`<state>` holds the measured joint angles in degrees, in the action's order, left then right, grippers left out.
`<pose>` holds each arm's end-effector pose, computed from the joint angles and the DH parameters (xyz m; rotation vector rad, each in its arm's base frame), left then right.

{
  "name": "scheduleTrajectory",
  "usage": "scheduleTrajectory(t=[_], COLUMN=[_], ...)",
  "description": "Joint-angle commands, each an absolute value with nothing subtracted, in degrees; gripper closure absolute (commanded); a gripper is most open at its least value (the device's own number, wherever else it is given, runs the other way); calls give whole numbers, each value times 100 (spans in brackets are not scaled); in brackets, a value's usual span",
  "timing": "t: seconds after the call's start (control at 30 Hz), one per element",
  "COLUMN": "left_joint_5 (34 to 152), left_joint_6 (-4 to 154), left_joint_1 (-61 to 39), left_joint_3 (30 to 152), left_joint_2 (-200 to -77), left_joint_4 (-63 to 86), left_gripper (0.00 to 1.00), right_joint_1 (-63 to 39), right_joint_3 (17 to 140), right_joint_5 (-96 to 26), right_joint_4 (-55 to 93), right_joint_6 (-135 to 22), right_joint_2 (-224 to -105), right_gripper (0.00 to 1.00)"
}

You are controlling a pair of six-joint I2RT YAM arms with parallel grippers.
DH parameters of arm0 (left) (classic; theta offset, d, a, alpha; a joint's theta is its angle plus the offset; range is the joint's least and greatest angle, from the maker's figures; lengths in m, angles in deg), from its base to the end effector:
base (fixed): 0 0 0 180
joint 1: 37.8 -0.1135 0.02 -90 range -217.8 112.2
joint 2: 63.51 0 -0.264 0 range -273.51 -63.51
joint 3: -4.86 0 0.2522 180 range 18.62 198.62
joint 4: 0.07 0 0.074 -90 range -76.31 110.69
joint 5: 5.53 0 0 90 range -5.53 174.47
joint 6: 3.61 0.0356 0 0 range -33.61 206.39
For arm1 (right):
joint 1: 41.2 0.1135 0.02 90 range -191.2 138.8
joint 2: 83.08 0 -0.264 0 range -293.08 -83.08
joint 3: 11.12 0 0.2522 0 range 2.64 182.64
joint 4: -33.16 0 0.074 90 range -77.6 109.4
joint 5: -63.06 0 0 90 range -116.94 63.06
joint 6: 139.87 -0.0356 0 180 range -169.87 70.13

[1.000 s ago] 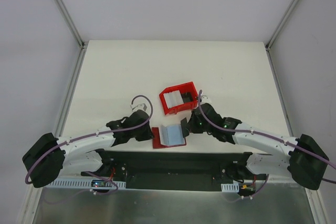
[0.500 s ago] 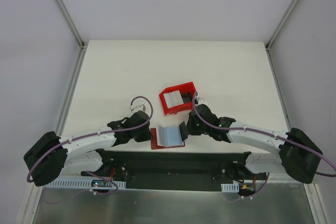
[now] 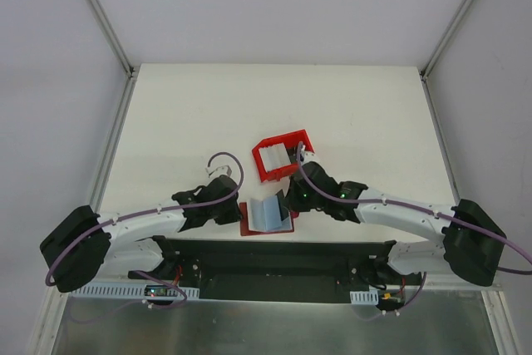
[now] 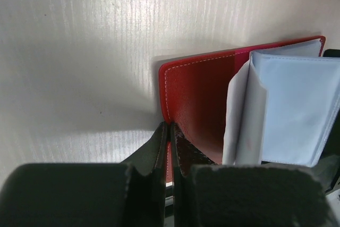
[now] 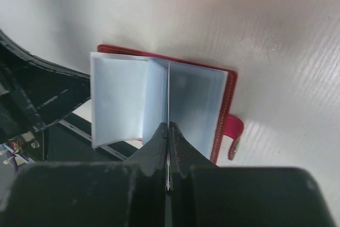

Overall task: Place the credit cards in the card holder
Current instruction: Turn over the card slot in the card holder.

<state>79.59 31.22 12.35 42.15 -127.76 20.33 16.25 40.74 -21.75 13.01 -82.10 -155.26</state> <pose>0.1332 -0.1549 0.1564 -0.1529 2.5274 -0.7201 0.1421 0.2166 0.2062 -0.4705 2.3310 0.6970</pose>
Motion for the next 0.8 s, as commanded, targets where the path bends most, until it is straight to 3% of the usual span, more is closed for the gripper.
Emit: scheduleTrajectory(t=[0.0, 0.4, 0.77], left_joint_5=[8043, 8297, 8280], left_joint_6=[3014, 2918, 2979], left_joint_1=[1177, 1159, 1098], left_joint_3=[4358, 4385, 4147], left_joint_2=[-13004, -13400, -13128], left_joint_4=[1844, 1168, 1132], left_gripper=[100, 100, 100], right_joint_1=[1751, 1822, 1734], right_joint_3=[4614, 4966, 4658], right_joint_5=[-1833, -2861, -1675], right_joint_4=[816, 1501, 940], right_joint_6=[-7993, -8019, -7958], right_joint_2=[-15462, -16437, -15638], right_gripper=[100, 100, 100])
